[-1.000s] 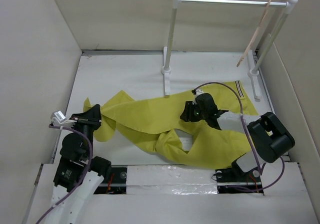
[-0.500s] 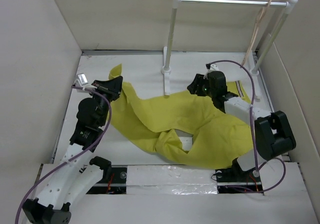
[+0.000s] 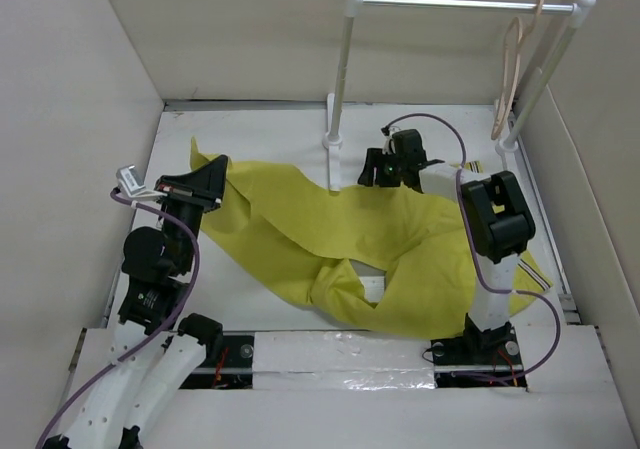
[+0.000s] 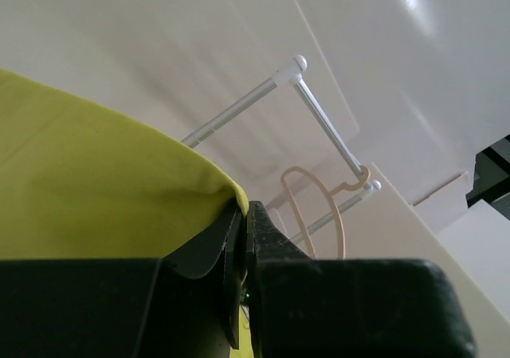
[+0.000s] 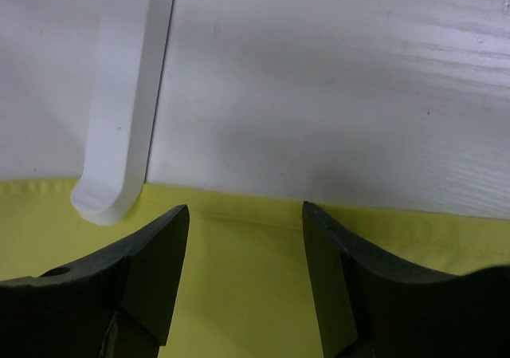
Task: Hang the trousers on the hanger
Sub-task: Flatten out the trousers at the center of the board.
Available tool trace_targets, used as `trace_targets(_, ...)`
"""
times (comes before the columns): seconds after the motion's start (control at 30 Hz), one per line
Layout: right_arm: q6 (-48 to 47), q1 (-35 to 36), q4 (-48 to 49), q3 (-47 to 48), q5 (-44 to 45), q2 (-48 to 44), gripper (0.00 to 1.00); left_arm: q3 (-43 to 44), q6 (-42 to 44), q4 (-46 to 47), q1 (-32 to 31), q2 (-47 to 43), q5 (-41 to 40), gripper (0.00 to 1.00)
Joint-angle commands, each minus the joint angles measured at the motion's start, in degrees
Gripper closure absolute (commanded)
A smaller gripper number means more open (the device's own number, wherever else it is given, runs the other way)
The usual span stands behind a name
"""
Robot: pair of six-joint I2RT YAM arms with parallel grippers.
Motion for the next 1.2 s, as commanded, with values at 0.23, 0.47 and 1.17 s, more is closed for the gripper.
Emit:
trace_targets(0.23, 0.7, -2.0, 5.8, -11.9, -8.3, -3.8, 0.41, 0.8, 0.5, 2.2, -0.1, -1.9, 2.5, 1.00)
trace_targets(0.47, -1.2, -2.6, 2.4, -5.4, -5.1, -6.4, 0.35, -0.1, 0.2, -0.6, -0.1, -4.4, 3.2, 1.00)
trace_targets(1.17, -5.2, -3.8, -10.9, -1.2, -10.0, 2.3, 0.22, 1.2, 0.5, -4.2, -0.1, -11.4, 4.3, 1.00)
